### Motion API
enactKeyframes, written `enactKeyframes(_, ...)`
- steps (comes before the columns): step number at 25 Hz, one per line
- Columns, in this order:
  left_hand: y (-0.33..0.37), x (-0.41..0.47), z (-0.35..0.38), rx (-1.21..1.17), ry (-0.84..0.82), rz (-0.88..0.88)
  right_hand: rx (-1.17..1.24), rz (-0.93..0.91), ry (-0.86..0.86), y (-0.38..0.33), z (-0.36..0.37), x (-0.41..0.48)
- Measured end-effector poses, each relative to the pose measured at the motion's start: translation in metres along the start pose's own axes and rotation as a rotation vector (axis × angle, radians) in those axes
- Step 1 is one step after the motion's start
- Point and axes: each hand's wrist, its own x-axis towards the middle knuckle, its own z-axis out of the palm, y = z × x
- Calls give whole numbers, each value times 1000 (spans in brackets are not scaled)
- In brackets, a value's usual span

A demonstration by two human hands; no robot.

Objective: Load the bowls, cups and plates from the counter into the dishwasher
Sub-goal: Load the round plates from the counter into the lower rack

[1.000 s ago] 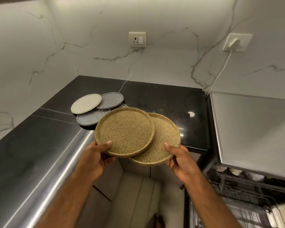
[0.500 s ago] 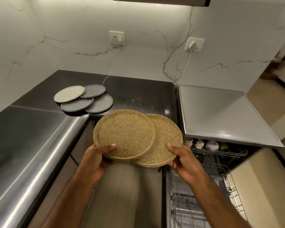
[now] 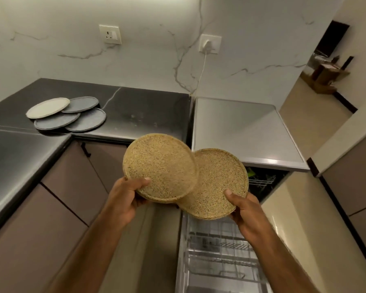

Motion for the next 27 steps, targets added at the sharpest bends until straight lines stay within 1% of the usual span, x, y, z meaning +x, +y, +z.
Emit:
enactKeyframes(4,-53,-17,72,127,92,8,-64,9,46,3,-96,9)
enactKeyframes(8,-127,-18,121,253,175,-17,-87,100,89,40,-166,25)
enactKeyframes(11,-182,-20,142,366,207,-53,-105,213,132,79,-200,29)
enactKeyframes(13,-219,-15,152,432,199,-68,-90,303,203,110,-221,35)
enactKeyframes(15,-255,-6,155,469,207,-88,-77,381,256,141,-240,42)
enactKeyframes(17,-292,10,155,488,216,-119,-104,421,303,175,-258,52)
enactKeyframes(20,-354,42,156,509,190,-154,-158,425,346,223,-282,77)
enactKeyframes(22,-389,64,159,532,202,-168,-195,412,376,248,-293,97)
enactKeyframes(27,-469,115,172,668,158,-133,-338,252,371,300,-319,157)
